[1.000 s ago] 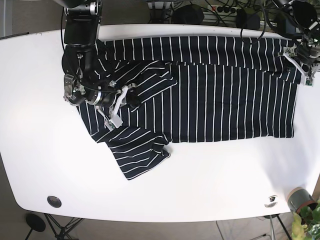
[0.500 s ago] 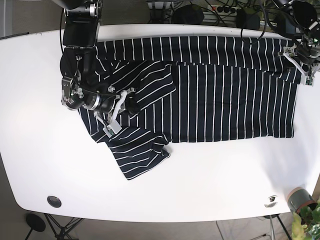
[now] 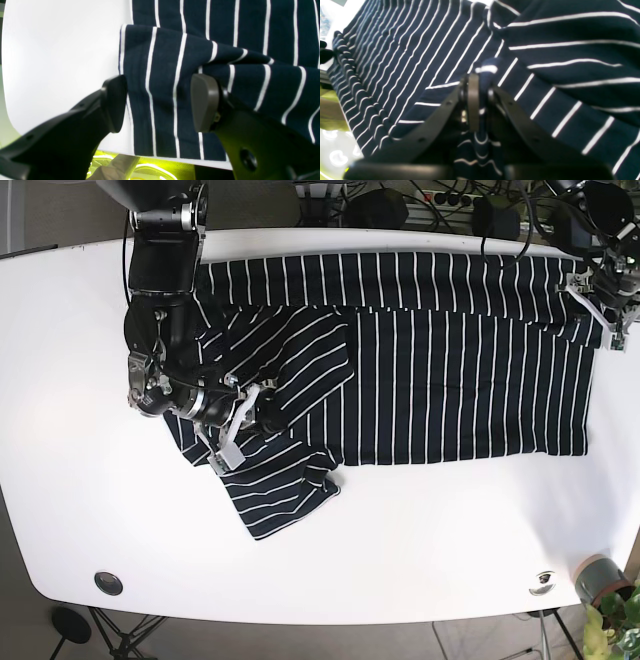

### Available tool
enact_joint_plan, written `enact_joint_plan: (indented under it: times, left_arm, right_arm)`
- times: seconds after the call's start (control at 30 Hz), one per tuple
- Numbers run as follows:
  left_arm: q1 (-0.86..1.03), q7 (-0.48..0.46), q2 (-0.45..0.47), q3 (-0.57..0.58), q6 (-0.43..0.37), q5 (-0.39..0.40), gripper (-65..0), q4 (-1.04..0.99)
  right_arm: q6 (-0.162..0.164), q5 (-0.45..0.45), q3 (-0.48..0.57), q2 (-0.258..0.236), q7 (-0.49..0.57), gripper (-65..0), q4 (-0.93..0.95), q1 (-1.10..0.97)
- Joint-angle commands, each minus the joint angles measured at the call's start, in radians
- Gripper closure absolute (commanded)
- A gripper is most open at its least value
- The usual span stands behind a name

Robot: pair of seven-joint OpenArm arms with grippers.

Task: Fold the T-shirt properly
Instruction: 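Grasp the striped shirt's side edge with the right gripper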

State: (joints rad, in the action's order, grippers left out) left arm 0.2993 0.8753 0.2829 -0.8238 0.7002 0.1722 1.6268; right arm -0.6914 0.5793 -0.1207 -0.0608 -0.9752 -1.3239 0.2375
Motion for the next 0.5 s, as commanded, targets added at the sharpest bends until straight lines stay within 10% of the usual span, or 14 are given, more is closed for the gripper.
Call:
enact_joint_plan:
  times: [0.0, 0.47]
  left_arm:
    - [-0.002, -0.011, 0.020, -0.007, -0.002, 0.002, -37.1, 0.014]
    - [-0.001, -0.011, 0.023, 0.034, -0.002, 0.002, -37.1, 0.014]
  right_arm:
    - [-0.007, 0.028, -0.003, -0.003, 0.054, -2.5, 0.010, 0.043]
    - [-0.007, 0.028, -0.001, 0.022, 0.071, -2.7, 0.108, 0.125]
